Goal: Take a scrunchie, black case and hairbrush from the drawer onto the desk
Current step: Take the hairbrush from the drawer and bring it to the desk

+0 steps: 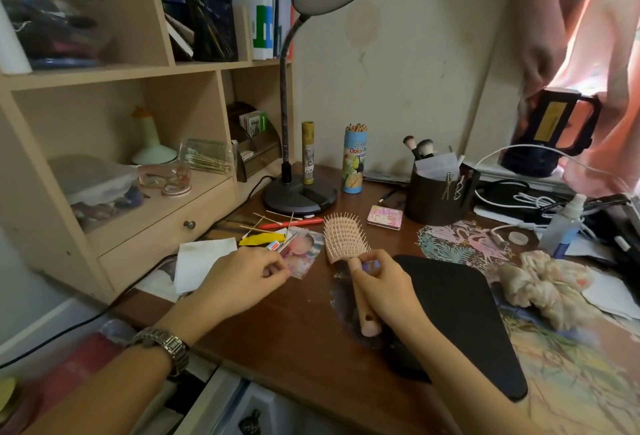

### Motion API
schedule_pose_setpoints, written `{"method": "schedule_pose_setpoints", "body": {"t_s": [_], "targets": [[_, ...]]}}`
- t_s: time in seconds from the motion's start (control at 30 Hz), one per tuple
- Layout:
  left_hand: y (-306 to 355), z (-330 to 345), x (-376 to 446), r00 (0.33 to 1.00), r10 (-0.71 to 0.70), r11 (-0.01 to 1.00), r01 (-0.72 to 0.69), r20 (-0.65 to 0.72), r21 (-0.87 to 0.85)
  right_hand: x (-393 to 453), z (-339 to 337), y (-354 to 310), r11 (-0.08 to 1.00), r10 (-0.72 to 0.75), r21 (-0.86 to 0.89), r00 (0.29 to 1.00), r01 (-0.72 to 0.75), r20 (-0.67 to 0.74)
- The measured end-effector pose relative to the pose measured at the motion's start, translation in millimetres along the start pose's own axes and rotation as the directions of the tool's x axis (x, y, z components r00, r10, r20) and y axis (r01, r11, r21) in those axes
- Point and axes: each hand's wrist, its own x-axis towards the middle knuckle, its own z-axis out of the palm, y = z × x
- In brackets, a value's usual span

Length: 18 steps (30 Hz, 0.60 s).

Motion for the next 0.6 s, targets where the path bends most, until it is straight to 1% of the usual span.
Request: {"method": "schedule_pose_setpoints", "body": {"t_s": [0.13, 0.3, 0.4, 0.6], "targets": [[-1, 0, 0, 1.0, 0.008, 1.0, -0.008, 0.007, -0.003, 5, 11, 0, 0.999, -0.021, -0.038, 1.0, 0.02, -0.009], [-4, 0, 1, 1.0, 0.005, 1.0, -0.004, 0.014, -0.01, 7, 22, 0, 1.0, -0.031, -0.001, 0.999, 0.031, 0.019], [-6, -1, 3, 1.0, 0.001, 1.0, -0.001, 0.008, 0.007, 9, 29, -1, 0.999, -0.031, 0.034, 1.0, 0.031, 0.006], [-5, -4, 2, 1.0, 0.011, 1.0, -0.011, -0.001, 0.025, 11, 34, 2, 0.999, -0.032, 0.037, 0.999, 0.032, -0.007]]}}
